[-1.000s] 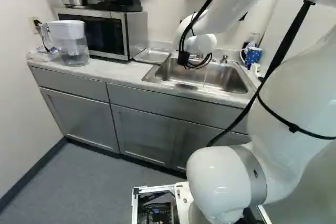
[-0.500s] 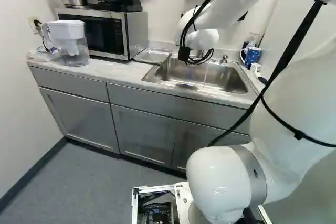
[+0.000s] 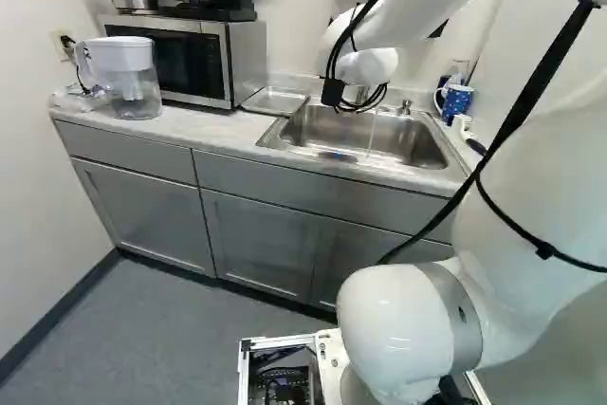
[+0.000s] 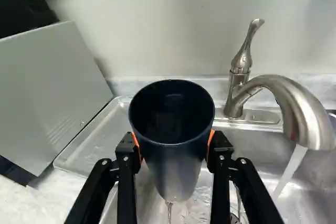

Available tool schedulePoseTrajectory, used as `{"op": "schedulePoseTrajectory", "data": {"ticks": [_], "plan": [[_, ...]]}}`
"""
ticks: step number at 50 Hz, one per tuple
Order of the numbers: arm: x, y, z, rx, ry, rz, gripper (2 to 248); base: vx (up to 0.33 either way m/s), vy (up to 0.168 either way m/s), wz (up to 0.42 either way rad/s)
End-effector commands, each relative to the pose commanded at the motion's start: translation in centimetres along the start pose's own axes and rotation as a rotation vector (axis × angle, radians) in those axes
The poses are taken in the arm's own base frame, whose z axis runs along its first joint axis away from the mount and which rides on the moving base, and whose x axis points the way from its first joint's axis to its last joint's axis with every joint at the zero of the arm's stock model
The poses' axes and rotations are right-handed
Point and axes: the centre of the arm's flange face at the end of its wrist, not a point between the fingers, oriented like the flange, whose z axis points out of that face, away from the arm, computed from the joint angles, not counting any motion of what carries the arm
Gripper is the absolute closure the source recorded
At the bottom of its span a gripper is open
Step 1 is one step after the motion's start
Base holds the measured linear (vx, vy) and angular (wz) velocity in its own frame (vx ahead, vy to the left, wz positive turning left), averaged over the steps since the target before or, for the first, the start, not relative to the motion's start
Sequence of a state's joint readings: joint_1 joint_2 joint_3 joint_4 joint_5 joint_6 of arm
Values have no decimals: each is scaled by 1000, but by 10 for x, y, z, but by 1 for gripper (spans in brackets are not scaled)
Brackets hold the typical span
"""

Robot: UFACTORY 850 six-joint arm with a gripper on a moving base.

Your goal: Rinse the cup and place it in the tray

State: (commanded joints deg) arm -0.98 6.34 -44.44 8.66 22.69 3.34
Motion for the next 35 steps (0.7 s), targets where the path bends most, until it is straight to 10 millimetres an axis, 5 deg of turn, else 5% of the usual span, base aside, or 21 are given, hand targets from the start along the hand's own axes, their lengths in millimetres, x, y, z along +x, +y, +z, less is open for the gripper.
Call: {"op": "schedulePoseTrajectory", "data": {"ticks": [35], "plan": [[0, 0, 0, 0, 0, 363, 124, 0, 0, 0]]}}
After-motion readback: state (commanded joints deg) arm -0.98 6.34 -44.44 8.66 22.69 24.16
